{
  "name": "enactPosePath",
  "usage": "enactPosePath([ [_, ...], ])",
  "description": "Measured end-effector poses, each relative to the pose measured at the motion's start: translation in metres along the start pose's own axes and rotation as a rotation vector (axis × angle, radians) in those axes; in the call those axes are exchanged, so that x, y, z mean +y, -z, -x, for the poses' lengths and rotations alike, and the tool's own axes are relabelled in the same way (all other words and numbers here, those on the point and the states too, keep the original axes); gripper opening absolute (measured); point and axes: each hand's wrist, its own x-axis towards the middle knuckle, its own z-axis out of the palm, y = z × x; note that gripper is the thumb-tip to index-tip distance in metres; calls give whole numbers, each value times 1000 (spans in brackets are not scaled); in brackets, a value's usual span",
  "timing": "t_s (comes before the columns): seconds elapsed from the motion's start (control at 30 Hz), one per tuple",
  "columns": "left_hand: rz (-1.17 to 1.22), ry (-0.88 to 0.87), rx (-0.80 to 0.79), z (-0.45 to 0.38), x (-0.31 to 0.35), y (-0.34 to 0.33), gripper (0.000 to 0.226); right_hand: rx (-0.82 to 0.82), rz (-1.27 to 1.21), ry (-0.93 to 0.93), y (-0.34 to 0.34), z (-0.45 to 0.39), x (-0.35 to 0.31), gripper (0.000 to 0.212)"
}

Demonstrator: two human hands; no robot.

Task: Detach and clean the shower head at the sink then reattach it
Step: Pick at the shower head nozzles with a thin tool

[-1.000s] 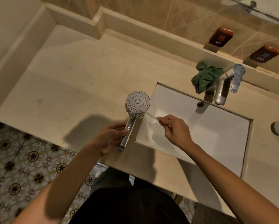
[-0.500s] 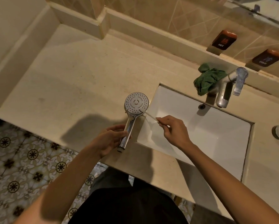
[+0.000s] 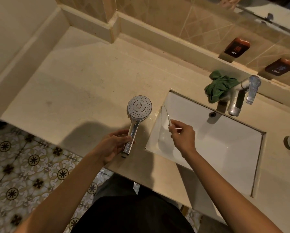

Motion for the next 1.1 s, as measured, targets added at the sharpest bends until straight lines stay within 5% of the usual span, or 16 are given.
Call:
enactPosePath([
  [0.37,-79,-110,-30,-1,20,12,43,-68,-25,-189,-65,2,-63,23],
  [0.93,-121,-141,6,-5,39,26,38,31,111,-195,-114,3,-80,26],
  [1.1,-165,-133,3,-11,43,11,35,67,-112,-129,-98,17,-88,18],
])
